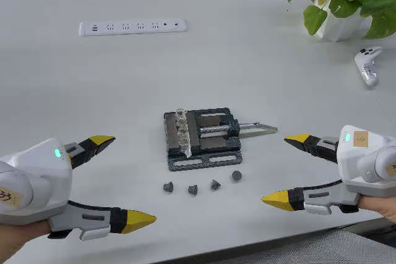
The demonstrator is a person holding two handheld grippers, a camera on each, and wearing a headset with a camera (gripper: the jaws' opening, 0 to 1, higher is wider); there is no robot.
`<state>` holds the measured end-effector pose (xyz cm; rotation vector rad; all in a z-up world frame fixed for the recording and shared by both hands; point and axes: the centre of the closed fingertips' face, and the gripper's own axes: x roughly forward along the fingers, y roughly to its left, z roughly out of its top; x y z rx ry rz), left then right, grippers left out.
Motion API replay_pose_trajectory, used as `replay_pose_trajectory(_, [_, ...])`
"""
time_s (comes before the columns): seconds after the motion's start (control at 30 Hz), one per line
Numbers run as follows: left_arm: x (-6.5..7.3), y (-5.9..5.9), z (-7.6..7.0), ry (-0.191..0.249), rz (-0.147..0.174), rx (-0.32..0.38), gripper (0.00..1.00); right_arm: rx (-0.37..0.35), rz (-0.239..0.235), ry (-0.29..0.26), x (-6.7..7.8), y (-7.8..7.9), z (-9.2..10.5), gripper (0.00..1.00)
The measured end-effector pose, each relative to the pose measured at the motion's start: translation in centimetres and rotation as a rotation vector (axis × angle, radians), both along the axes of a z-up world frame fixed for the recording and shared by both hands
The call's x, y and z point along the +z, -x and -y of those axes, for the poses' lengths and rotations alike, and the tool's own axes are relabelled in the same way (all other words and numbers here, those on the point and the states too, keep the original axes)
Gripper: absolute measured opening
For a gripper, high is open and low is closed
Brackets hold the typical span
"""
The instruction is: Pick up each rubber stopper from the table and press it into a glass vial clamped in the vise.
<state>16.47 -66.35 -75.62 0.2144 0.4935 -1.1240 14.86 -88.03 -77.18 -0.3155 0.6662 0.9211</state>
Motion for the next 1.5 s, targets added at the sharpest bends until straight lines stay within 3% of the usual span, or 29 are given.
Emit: replay_pose_trajectory(1.5, [-0.06,0.19,0.24,0.007,-0.002,-0.001,0.99,0.029,-0.005,0.023,-0.23,-0.28,-0.13,0.78])
